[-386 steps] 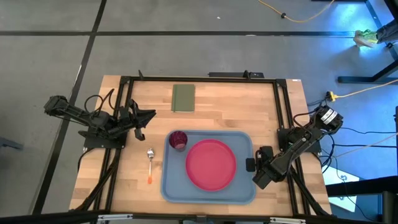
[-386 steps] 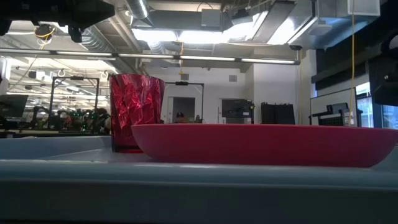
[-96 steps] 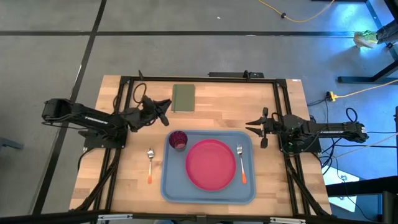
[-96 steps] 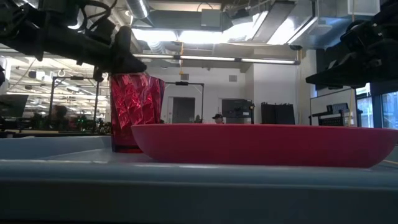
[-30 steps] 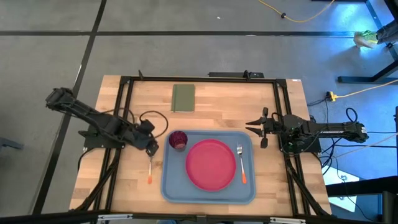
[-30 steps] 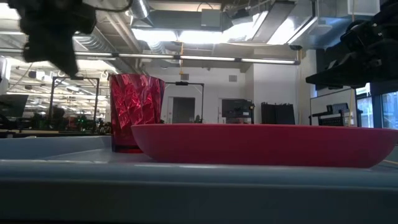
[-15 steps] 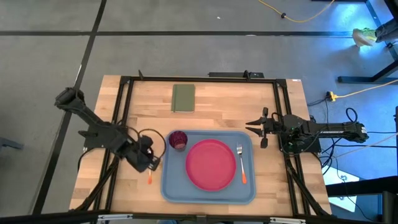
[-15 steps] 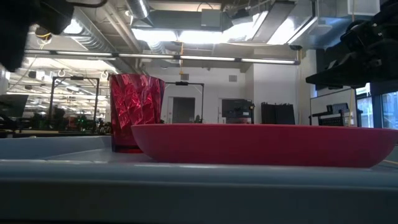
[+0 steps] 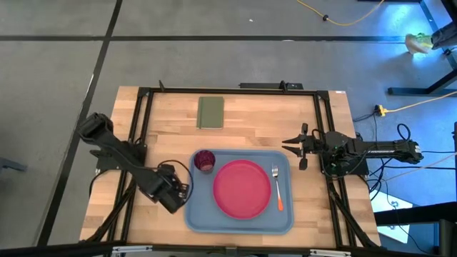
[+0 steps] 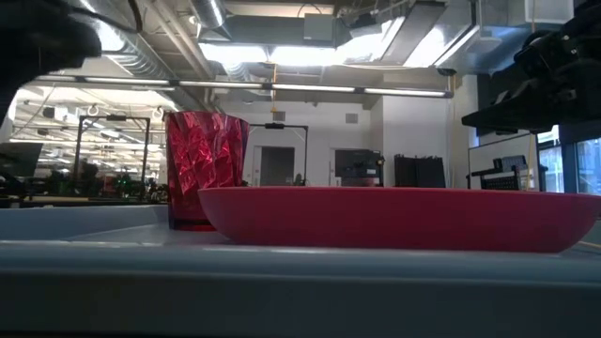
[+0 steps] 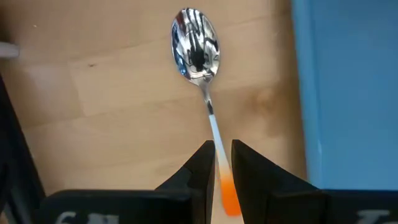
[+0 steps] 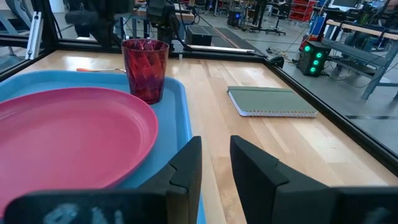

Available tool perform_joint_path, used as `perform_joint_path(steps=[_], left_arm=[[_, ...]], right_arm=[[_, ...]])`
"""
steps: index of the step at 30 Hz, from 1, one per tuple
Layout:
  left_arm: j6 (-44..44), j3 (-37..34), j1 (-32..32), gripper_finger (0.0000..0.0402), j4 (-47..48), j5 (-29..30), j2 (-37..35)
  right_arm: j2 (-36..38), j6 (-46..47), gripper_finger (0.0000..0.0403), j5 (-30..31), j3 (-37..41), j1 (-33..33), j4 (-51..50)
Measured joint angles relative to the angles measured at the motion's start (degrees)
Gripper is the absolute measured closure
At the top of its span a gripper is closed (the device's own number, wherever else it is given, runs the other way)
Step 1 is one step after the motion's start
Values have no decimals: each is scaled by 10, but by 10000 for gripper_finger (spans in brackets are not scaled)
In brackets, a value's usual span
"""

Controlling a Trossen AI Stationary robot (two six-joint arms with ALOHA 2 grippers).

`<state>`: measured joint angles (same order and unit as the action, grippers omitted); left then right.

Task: Pick and place plate/cup/fork/spoon on tray
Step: Put the orange spoon on the blue tray to the left of the pink plate

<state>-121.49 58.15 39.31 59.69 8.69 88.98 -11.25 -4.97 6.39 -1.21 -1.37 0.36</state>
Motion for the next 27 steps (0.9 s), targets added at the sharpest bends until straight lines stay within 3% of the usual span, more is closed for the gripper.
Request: perform_joint_path(steps=[4,11,21,27], left_arm=[[-26,0,3,355,-5,4,23],[-57,0,26,355,-18,78,27],[-55,0,29,355,-37,122,26],[-70,0,23,355,-54,76,29]], right_arm=[[0,0,313,0,0,0,0],[0,0,313,0,0,0,0],[0,0,313,0,0,0,0],[0,0,313,0,0,0,0]])
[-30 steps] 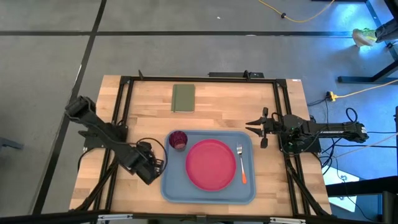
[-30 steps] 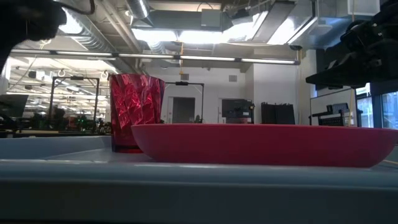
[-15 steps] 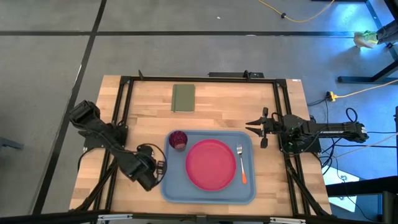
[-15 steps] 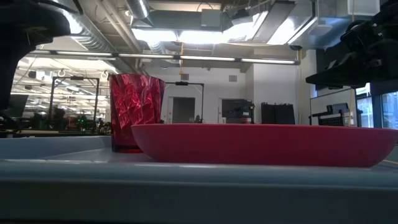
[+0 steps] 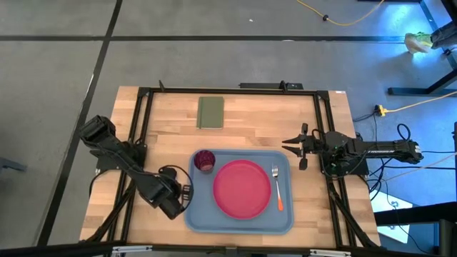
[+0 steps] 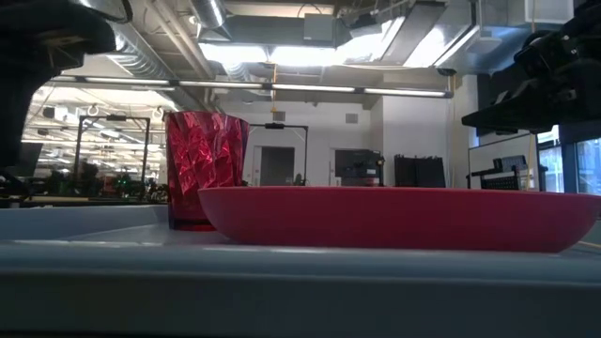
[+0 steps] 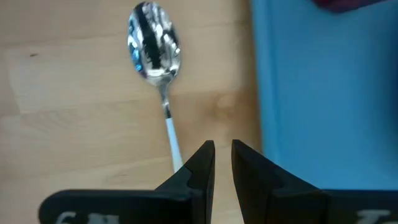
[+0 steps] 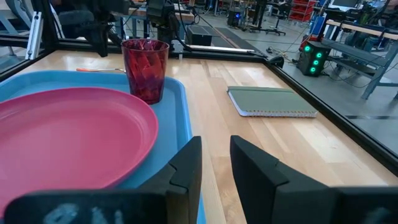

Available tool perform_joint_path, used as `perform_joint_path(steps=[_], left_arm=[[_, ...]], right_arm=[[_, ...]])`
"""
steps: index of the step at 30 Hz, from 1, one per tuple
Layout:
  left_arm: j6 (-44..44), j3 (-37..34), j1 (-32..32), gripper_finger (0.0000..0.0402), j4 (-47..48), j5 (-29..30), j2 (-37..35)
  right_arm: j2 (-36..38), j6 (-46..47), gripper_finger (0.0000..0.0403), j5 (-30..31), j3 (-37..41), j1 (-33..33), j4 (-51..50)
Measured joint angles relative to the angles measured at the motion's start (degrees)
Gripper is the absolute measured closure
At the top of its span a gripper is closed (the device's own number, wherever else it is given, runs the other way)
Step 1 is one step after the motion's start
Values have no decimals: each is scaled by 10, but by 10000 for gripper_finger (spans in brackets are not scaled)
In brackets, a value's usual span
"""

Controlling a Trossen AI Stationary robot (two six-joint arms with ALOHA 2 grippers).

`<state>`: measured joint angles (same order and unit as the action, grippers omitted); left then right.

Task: Pick and place plate/cup/fork/spoon on tray
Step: Put the orange spoon on the blue tray to the left of the pink plate

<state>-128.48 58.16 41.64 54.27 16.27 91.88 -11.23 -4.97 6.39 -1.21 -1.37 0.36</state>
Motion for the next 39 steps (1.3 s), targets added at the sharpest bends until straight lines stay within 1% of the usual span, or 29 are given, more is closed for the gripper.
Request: perform_joint_path(steps=[2,6,17,23,27,32,36,39], left_arm=[[0,0,2,355,-1,-10,9],[0,0,12,355,8,-8,18],[0,0,15,355,11,-9,17],[-2,0,29,355,12,-9,17],[-12,0,32,355,15,-7,17],[-13,0,32,355,17,12,17],[9,0,32,355,21,21,17],[-2,0,32,354,23,10,17]], right_arm=[[0,0,313,0,0,0,0],[0,0,313,0,0,0,0],[0,0,313,0,0,0,0],[0,0,313,0,0,0,0],[0,0,313,0,0,0,0],[0,0,313,0,0,0,0],[0,0,313,0,0,0,0],[0,0,313,0,0,0,0]])
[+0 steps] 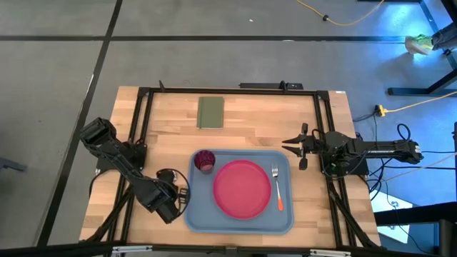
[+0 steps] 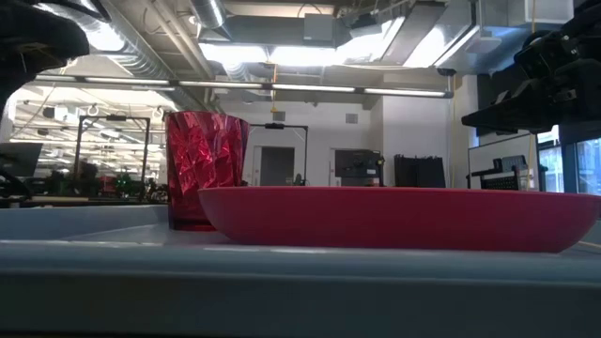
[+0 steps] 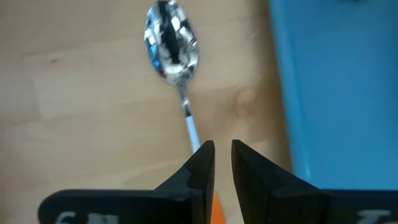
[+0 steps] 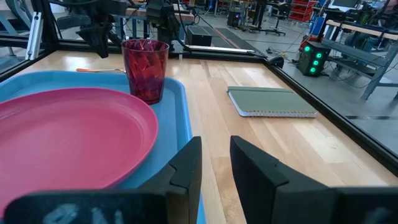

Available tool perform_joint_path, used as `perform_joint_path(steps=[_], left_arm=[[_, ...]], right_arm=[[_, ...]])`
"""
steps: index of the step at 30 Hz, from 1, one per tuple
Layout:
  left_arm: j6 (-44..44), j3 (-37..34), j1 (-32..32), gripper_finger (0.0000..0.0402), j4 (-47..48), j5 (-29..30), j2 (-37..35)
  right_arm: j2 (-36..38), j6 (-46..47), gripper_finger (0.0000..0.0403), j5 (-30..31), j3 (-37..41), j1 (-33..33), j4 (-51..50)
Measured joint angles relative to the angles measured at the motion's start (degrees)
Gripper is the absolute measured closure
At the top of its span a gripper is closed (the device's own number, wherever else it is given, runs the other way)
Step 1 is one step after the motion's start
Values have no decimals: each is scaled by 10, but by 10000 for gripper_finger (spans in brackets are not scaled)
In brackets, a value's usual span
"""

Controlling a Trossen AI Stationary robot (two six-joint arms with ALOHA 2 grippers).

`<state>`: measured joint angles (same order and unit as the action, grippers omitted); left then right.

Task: Pick and place plate/cup/fork/spoon on tray
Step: Put the orange spoon on the blue tray to the left of the pink plate

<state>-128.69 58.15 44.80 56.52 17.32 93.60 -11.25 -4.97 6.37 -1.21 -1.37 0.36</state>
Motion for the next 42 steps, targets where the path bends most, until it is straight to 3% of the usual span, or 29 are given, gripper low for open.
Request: perform_joint_path(steps=[15,28,42], left_arm=[[-16,0,0,291,-11,-28,25],[-29,0,-15,292,-4,-52,91],[-22,0,-17,319,-4,-30,96]], right_arm=[[0,0,313,0,0,0,0],[0,0,313,0,0,0,0],[0,0,313,0,0,0,0]])
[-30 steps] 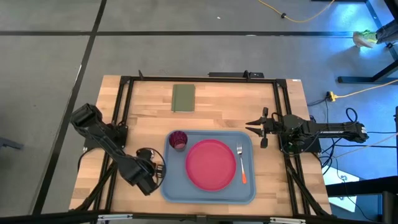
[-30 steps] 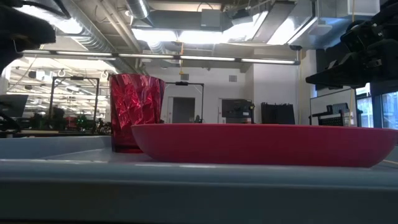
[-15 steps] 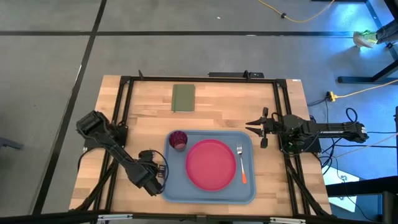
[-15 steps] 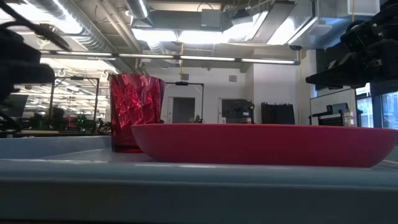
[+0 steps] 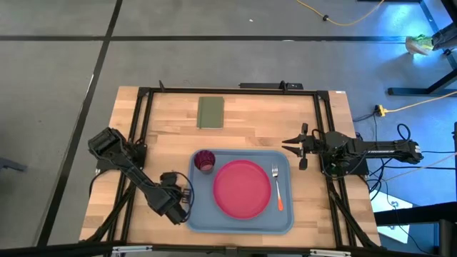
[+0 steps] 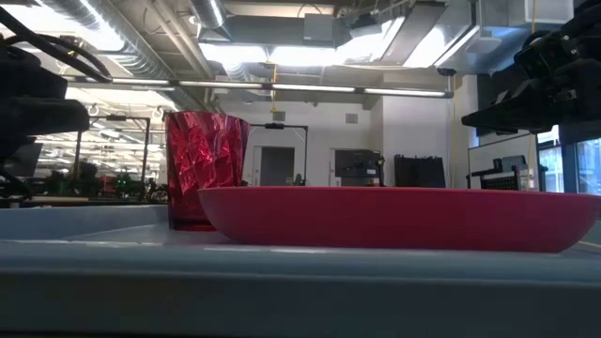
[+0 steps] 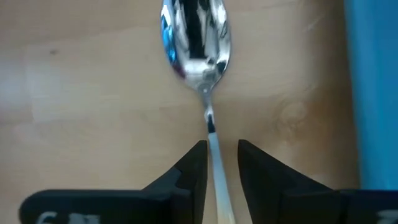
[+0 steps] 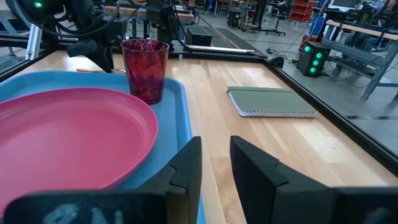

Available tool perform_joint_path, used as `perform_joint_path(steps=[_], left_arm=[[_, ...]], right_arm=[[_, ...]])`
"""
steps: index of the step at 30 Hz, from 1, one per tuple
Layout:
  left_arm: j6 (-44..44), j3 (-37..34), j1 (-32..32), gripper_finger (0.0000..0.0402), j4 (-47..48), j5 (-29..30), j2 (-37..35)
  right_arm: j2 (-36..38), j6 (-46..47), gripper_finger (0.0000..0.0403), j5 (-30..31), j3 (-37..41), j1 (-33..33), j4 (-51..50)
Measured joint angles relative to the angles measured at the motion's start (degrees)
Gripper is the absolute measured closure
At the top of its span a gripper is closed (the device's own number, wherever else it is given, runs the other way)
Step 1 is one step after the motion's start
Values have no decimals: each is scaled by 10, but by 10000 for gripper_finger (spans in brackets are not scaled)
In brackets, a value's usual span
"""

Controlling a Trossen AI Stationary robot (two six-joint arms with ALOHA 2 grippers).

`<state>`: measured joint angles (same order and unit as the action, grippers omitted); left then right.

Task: Pick and place plate/cup/fork/spoon on tray
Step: Put the orange spoon on the blue tray to the left of the pink plate

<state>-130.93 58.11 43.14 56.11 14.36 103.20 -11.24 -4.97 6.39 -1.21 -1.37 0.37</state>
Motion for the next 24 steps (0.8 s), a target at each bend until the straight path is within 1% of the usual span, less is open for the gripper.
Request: perform_joint_path(steps=[5,10,16,24], left_arm=[[8,0,0,342,0,5,0],[5,0,0,364,0,-10,0],[5,0,0,394,0,-14,0],[3,0,0,398,0,-19,0]], right_arm=[[0,0,313,0,0,0,0],[0,0,313,0,0,0,0],[0,0,313,0,0,0,0],[0,0,313,0,0,0,0]])
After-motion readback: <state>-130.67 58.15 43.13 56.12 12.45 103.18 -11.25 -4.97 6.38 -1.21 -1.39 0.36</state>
